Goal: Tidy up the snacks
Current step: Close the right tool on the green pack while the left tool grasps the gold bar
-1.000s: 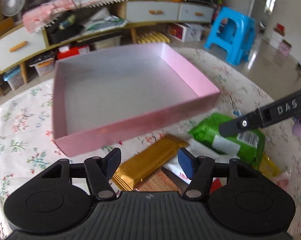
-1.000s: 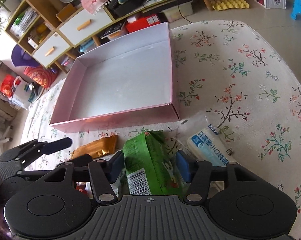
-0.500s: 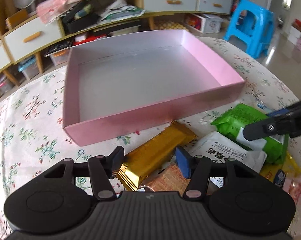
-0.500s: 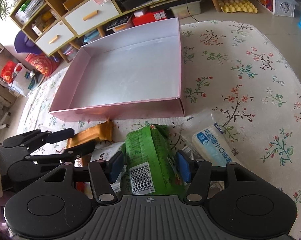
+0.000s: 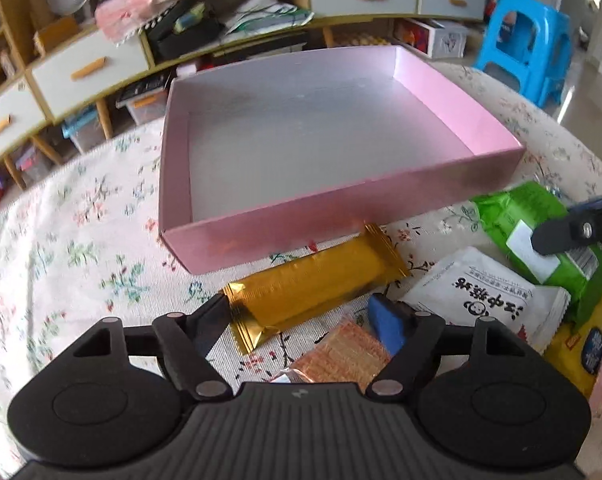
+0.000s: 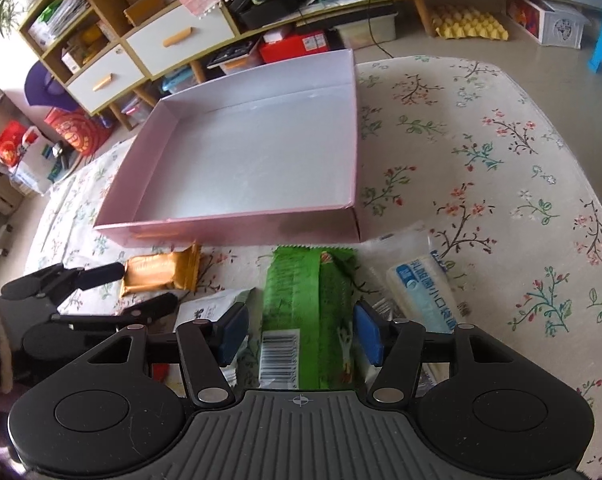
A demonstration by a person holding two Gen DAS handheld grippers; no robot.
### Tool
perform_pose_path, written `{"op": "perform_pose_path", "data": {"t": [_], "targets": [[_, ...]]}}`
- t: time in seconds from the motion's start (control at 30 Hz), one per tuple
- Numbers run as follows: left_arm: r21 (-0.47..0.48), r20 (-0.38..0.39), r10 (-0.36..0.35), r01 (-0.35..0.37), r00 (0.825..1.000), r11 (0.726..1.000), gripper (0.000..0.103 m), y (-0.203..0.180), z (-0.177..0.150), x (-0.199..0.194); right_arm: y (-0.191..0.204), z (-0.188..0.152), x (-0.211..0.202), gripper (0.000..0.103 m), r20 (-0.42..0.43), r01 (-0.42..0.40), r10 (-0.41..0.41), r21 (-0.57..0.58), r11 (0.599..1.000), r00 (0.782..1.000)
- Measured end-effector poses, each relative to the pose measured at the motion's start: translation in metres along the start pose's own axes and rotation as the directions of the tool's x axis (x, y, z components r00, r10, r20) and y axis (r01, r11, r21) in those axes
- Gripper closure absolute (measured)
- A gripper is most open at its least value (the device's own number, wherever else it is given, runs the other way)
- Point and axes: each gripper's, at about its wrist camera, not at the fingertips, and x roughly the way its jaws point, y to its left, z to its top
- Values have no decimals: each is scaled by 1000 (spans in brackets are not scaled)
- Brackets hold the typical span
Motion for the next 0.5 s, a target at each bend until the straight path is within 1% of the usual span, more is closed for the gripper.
{"op": "perform_pose_path", "data": {"t": [0.03,0.07,0.1,0.17,0.2,0.23,0.27,0.3,0.4,0.5], "targets": [[-13,-2,-7,7,1000,1000,31,1,1,0,1,0,1,46,-2,4,-4,-5,1000,1000],[-14,-3,-8,8,1000,1000,34,2,1,-1,2,-1,2,46,-5,6,-6,-7,1000,1000],[-3,-2,-9,9,1000,1000,36,0,1,-2,2,-1,3,46,-9,8,-8,-6,1000,1000],[19,-2,-24,24,1000,1000,47,-2,1,-5,1,-1,5,46,-14,14,-14,-4,1000,1000],[30,-4,-30,30,1000,999,49,-3,1,-7,1,-1,6,46,-13,20,-20,-4,1000,1000],[40,-6,-35,35,999,999,55,-4,1,-7,1,-1,6,47,-11,23,-23,-5,1000,1000],[48,-9,-41,42,999,998,60,-5,1,-8,1,-1,5,49,-8,27,-27,-6,1000,1000],[56,-11,-51,52,999,997,62,-6,0,-9,0,-1,5,57,-6,29,-29,-8,1000,1000],[72,-29,-87,89,996,993,69,-7,-3,-11,0,-1,5,58,-4,29,-29,-11,1000,1000],[105,-56,-114,120,992,987,69,-12,-4,-14,1,-1,4,59,1,32,-32,-15,999,999]]}}
